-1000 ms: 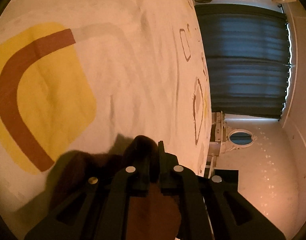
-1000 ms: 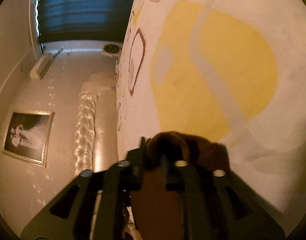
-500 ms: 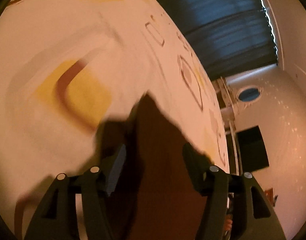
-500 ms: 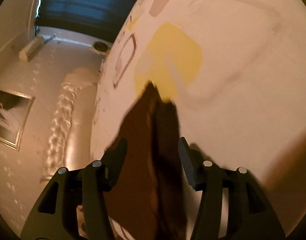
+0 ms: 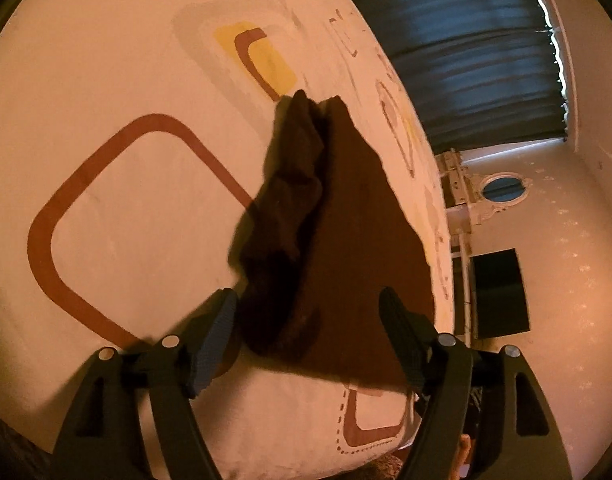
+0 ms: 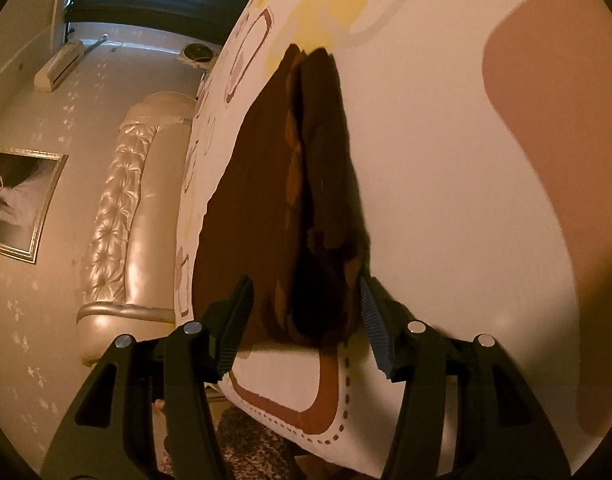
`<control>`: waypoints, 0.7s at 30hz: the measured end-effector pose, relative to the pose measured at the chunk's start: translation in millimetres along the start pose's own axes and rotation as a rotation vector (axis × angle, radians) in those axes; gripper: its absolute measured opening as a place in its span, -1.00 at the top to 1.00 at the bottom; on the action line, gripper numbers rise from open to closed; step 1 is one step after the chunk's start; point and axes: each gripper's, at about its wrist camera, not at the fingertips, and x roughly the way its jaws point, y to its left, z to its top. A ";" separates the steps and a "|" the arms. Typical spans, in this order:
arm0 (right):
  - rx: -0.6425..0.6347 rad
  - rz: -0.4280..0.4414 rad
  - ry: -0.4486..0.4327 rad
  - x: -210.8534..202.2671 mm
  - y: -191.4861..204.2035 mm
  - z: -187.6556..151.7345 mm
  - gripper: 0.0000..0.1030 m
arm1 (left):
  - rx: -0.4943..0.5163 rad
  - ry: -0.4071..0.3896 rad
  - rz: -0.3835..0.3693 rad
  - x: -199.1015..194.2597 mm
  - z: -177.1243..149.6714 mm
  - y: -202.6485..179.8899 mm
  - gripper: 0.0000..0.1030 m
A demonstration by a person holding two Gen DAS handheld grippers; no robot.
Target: Fold small clothes
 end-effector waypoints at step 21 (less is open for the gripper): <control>-0.095 -0.078 -0.071 -24.4 23.7 -8.7 0.30 | -0.031 0.006 0.035 4.6 0.4 -6.5 -0.46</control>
